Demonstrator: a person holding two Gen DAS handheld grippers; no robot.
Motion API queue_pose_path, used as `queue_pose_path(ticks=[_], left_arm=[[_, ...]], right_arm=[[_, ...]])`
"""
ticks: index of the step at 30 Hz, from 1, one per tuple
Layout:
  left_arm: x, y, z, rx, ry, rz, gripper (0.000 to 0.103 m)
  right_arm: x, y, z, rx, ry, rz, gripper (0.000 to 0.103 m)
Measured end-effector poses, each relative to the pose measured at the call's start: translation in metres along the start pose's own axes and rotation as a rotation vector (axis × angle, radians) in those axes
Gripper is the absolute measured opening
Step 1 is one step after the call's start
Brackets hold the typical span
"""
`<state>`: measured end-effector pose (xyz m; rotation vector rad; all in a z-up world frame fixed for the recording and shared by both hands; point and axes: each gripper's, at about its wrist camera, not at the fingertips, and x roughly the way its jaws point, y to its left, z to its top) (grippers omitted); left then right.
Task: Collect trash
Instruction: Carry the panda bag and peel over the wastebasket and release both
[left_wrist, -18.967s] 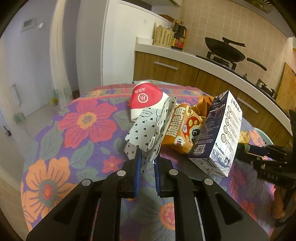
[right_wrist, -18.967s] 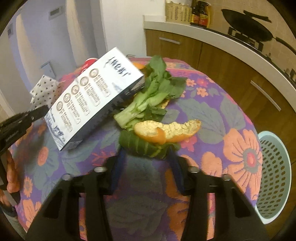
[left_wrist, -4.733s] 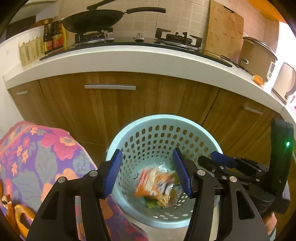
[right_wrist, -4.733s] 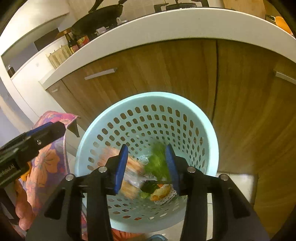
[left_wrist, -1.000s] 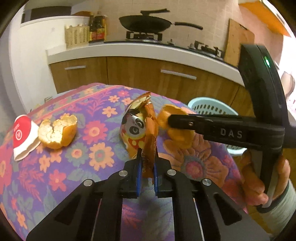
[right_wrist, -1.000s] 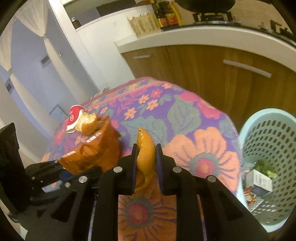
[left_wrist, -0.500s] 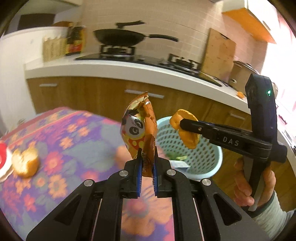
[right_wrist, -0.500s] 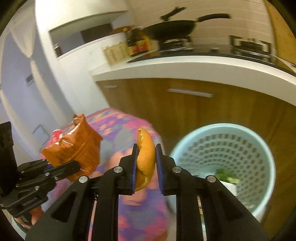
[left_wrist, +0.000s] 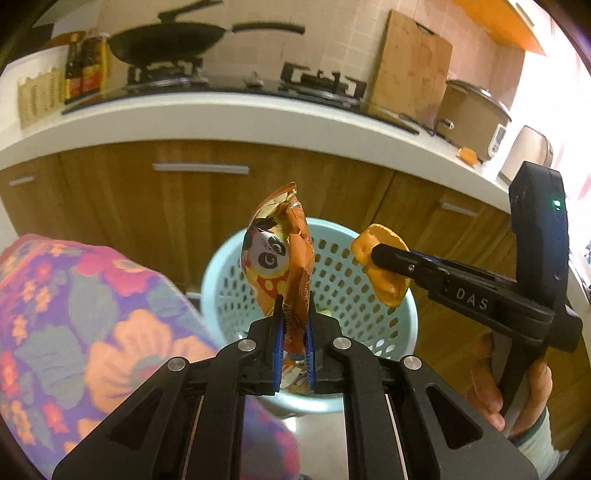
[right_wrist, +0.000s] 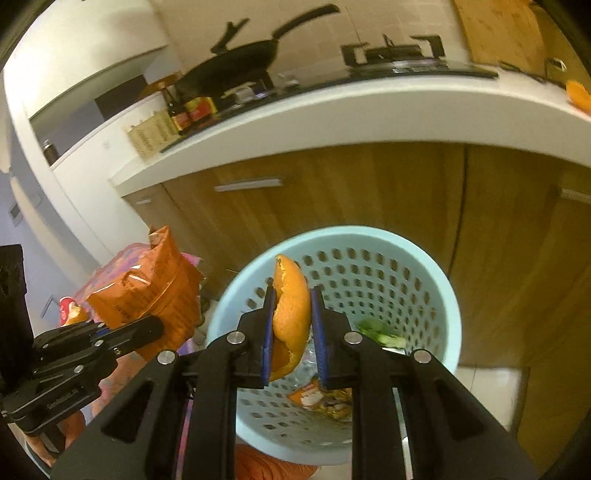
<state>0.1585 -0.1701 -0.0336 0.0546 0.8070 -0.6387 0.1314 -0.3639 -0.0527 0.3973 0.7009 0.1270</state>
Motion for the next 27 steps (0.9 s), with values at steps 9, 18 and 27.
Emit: queue_pose_path(ticks=[9, 18, 27], left_arm=[[0.034, -0.009, 0.002, -0.004, 0.063, 0.02, 0.025], [0.025, -0.01, 0.002, -0.018, 0.033, 0.025, 0.039], [-0.011, -0.001, -0.003, -0.049, -0.035, 0.028, 0.047]], right_arm=[[0.018, -0.016, -0.002, 0.046, 0.043, -0.028, 0.022], [0.01, -0.024, -0.003, 0.071, 0.026, -0.024, 0.041], [-0.014, 0.008, 0.001, 0.0, -0.02, -0.002, 0.041]])
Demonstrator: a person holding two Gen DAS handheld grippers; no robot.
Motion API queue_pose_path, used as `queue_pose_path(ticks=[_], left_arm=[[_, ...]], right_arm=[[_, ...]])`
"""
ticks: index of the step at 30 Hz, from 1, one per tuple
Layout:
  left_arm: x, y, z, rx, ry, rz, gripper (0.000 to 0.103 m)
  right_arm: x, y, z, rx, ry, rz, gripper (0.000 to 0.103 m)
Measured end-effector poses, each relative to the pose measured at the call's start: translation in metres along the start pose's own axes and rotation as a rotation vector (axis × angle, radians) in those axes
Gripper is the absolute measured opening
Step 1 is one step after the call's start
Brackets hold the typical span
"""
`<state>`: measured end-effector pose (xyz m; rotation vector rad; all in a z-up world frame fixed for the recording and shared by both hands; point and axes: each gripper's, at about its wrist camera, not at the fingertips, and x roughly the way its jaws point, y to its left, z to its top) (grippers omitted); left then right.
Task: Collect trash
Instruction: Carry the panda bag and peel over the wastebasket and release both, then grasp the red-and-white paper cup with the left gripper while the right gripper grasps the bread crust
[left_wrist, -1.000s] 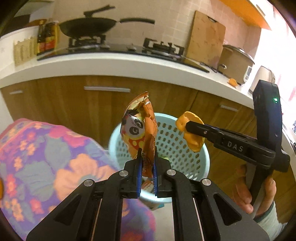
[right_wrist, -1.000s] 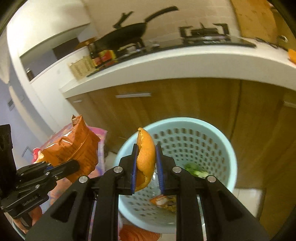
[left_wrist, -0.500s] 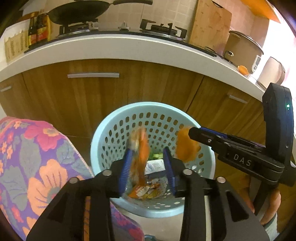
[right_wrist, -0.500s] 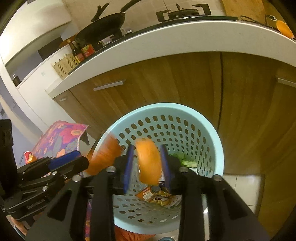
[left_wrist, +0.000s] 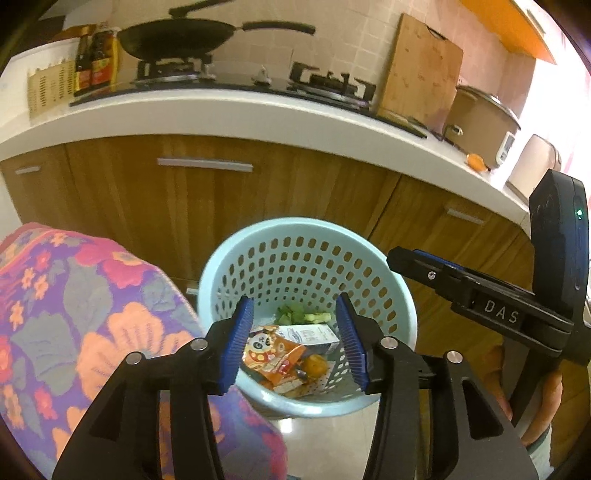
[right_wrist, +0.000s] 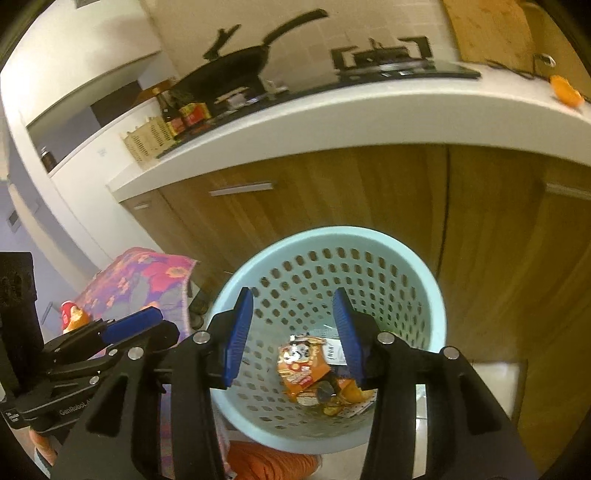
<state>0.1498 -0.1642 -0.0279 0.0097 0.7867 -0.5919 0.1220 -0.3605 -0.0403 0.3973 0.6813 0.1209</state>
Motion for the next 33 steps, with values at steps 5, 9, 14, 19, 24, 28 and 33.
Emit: queue_pose_path(ticks=[5, 9, 14, 19, 24, 28, 33], left_arm=[[-0.034, 0.014, -0.004, -0.028, -0.063, 0.032, 0.053], [-0.065, 0.033, -0.011, -0.06, -0.12, 0.074, 0.059], [-0.103, 0.062, -0.019, -0.104, -0.178, 0.136, 0.059], [-0.135, 0.089, -0.028, -0.145, -0.222, 0.196, 0.061], [-0.154, 0.116, -0.042, -0.177, -0.224, 0.242, 0.061], [-0.167, 0.139, -0.05, -0.204, -0.234, 0.27, 0.061], [-0.184, 0.166, -0.057, -0.243, -0.253, 0.308, 0.07]], right_arm=[[-0.006, 0.03, 0.0, -0.055, -0.01, 0.023, 0.041], [-0.007, 0.063, -0.002, -0.109, -0.009, 0.048, 0.041], [-0.005, 0.113, -0.009, -0.198, -0.005, 0.091, 0.041], [0.0, 0.159, -0.017, -0.263, 0.005, 0.133, 0.041], [0.009, 0.199, -0.021, -0.322, 0.018, 0.158, 0.041], [0.019, 0.229, -0.025, -0.359, 0.031, 0.179, 0.042], [0.03, 0.269, -0.034, -0.43, 0.043, 0.192, 0.046]])
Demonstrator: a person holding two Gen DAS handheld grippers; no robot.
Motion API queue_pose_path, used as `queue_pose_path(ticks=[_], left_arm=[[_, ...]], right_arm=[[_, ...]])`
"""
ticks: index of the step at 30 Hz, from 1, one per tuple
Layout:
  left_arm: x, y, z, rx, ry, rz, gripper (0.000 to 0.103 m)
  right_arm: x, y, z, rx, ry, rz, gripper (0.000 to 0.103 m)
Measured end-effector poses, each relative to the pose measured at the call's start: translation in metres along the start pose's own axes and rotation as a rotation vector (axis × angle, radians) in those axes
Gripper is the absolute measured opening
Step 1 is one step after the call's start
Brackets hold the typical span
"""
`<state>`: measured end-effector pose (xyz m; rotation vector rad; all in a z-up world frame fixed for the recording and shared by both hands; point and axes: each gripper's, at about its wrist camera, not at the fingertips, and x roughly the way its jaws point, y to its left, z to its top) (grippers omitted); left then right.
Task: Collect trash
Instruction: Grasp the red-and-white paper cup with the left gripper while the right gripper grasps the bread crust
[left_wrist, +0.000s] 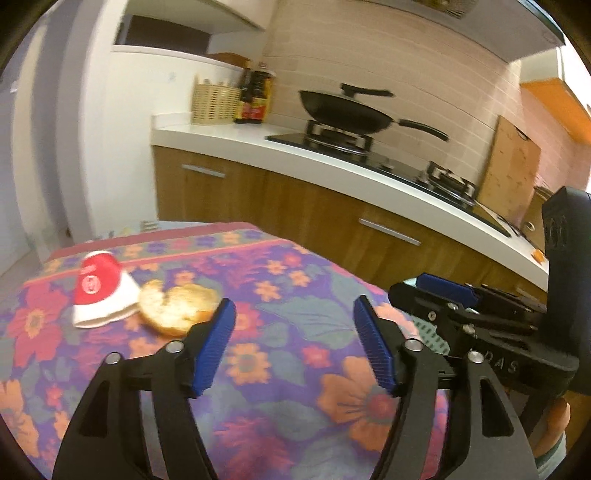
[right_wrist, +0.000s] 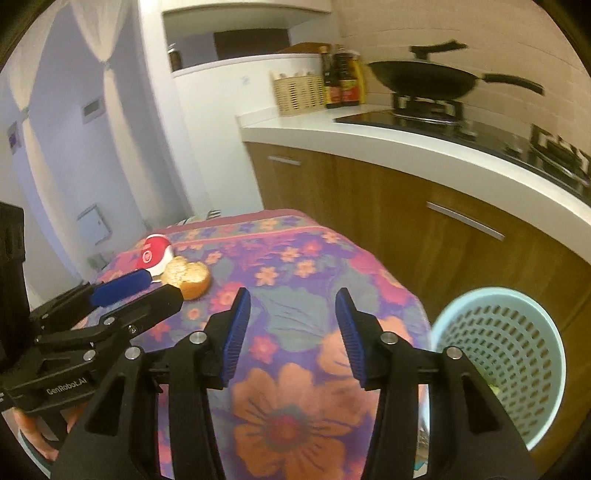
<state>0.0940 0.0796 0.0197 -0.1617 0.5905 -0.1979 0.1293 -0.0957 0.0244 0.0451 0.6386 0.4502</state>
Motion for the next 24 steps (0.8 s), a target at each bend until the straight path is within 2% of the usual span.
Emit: queue_pose_path(ticks=[1, 4, 8, 13, 19, 24], left_arm=[[-0.003, 0.009, 0.001, -0.014, -0.009, 0.013, 0.073], [-0.012, 0.036, 0.005, -0.05, -0.032, 0.049, 0.076], [-0.024, 0.077, 0.013, -0.09, -0.064, 0.12, 0.079], [-0.027, 0.126, 0.023, -0.159, -0.077, 0.176, 0.081], [-0.002, 0.19, 0.029, -0.308, -0.026, 0.185, 0.081], [0.033, 0.207, 0.023, -0.34, 0.039, 0.201, 0.079]], right_arm=[[0.004, 0.007, 0.001, -0.013, 0.002, 0.0, 0.046], [0.015, 0.03, 0.006, -0.057, 0.013, 0.006, 0.047], [0.033, 0.056, 0.013, -0.081, 0.024, 0.029, 0.058], [0.061, 0.079, 0.023, -0.073, 0.047, 0.088, 0.059], [0.104, 0.094, 0.032, -0.053, 0.089, 0.131, 0.06], [0.126, 0.1, 0.03, -0.063, 0.076, 0.114, 0.06]])
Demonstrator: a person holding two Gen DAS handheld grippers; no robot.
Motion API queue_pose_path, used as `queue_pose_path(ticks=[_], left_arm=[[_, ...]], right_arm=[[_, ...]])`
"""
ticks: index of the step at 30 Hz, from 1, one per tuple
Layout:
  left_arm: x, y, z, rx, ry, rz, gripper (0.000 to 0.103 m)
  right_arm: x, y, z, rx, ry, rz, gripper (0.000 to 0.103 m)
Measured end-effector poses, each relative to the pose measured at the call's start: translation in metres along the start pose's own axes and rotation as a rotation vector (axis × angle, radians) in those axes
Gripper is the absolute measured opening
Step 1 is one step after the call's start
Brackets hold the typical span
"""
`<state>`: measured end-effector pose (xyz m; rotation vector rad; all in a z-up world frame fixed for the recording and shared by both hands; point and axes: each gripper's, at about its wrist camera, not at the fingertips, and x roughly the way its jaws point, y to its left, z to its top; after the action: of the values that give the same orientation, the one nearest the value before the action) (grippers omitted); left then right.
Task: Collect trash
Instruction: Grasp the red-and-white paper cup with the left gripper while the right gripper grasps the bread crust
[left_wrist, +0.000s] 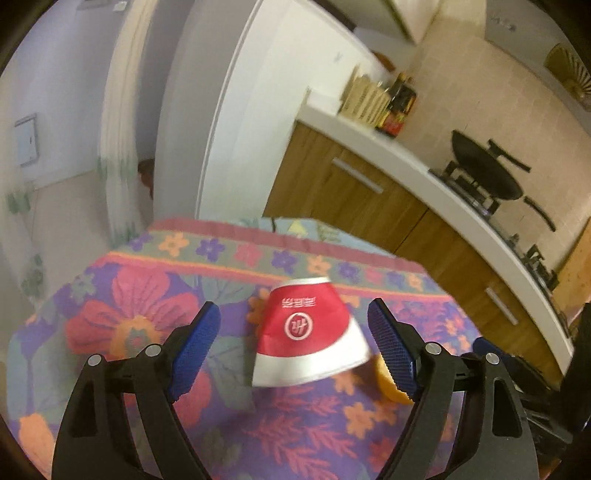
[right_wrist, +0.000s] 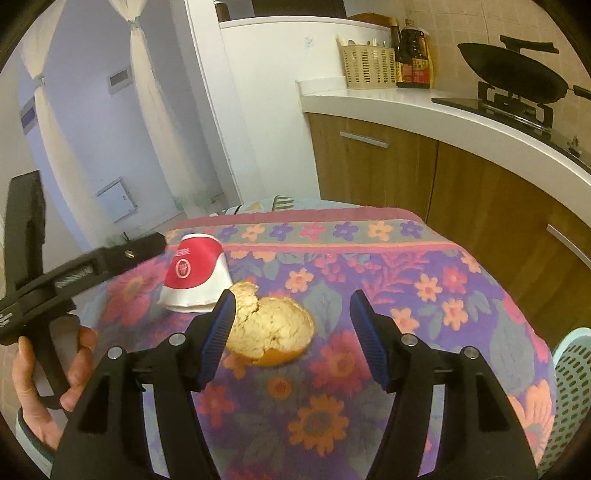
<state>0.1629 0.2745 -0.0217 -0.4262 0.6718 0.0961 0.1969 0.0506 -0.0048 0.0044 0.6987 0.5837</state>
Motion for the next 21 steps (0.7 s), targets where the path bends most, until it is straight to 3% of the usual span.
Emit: queue_pose_path(ticks=[4, 7, 10, 14, 16, 18, 19, 21], left_arm=[[0.016, 0.007, -0.009, -0.015, 0.031, -0.003, 0.078], [0.025, 0.01, -0.011, -0.023, 0.075, -0.015, 0.069], [0.032, 0.01, -0.014, -0.02, 0.113, -0.007, 0.061], [0.035, 0.005, -0.017, 0.01, 0.131, 0.0, 0.061], [0.035, 0.002, -0.018, 0.022, 0.136, -0.013, 0.051], [0.036, -0.001, -0.02, 0.03, 0.144, -0.031, 0.045], [0.035, -0.003, -0.021, 0.039, 0.138, -0.022, 0.044], [0.033, -0.006, -0.021, 0.052, 0.124, -0.015, 0.039]], right_arm=[[0.017, 0.003, -0.008, -0.027, 0.026, -0.046, 0.06], [0.02, 0.007, -0.008, -0.045, 0.032, -0.057, 0.06], [0.03, 0.01, -0.009, -0.062, 0.086, -0.071, 0.06], [0.041, 0.01, -0.011, -0.064, 0.148, -0.072, 0.06], [0.049, 0.012, -0.013, -0.074, 0.191, -0.07, 0.06], [0.05, 0.015, -0.015, -0.086, 0.203, -0.067, 0.051], [0.049, 0.016, -0.016, -0.092, 0.202, -0.065, 0.038], [0.046, 0.018, -0.017, -0.099, 0.195, -0.061, 0.029]])
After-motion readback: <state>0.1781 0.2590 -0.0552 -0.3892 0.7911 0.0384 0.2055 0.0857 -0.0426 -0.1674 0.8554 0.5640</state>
